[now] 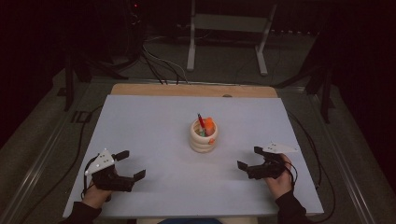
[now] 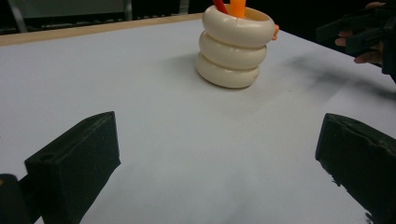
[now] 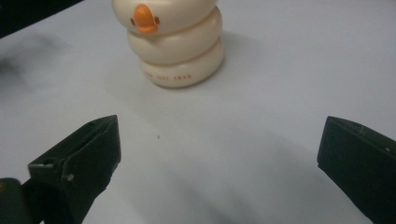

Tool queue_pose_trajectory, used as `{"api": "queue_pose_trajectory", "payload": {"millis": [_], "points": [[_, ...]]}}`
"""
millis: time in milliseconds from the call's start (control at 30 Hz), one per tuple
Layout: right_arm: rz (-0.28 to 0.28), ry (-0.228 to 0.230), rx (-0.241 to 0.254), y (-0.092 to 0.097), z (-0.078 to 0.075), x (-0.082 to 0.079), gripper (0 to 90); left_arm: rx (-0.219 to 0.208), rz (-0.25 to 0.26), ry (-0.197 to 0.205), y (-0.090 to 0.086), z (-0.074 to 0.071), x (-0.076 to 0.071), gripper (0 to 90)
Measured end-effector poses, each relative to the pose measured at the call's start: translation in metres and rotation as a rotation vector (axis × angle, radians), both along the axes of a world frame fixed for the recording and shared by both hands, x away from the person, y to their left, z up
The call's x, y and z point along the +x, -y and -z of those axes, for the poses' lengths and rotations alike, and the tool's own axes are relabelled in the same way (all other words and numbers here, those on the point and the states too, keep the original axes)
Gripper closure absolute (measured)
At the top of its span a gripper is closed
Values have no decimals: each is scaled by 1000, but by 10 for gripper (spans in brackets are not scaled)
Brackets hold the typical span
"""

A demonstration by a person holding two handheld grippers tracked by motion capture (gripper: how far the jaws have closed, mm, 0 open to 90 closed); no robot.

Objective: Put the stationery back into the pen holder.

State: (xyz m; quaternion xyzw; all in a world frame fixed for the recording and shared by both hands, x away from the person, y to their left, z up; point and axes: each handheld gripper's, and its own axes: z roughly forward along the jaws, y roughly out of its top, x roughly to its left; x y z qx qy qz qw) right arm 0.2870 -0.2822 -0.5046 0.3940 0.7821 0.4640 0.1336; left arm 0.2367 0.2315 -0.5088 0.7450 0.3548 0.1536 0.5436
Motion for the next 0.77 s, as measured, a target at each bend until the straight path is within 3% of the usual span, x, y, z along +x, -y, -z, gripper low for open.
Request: {"api": "queue_pose_trajectory", "payload": {"millis": [433, 567, 767], "points": [[74, -38, -34, 31, 6, -14, 0, -8, 3, -4, -1, 0, 0, 3], [70, -52, -1, 35, 7, -12, 0, -7, 2, -6, -2, 1, 1, 3], [46, -67, 7, 35, 9, -8, 0, -12, 4, -10, -1, 1, 1, 3]]}}
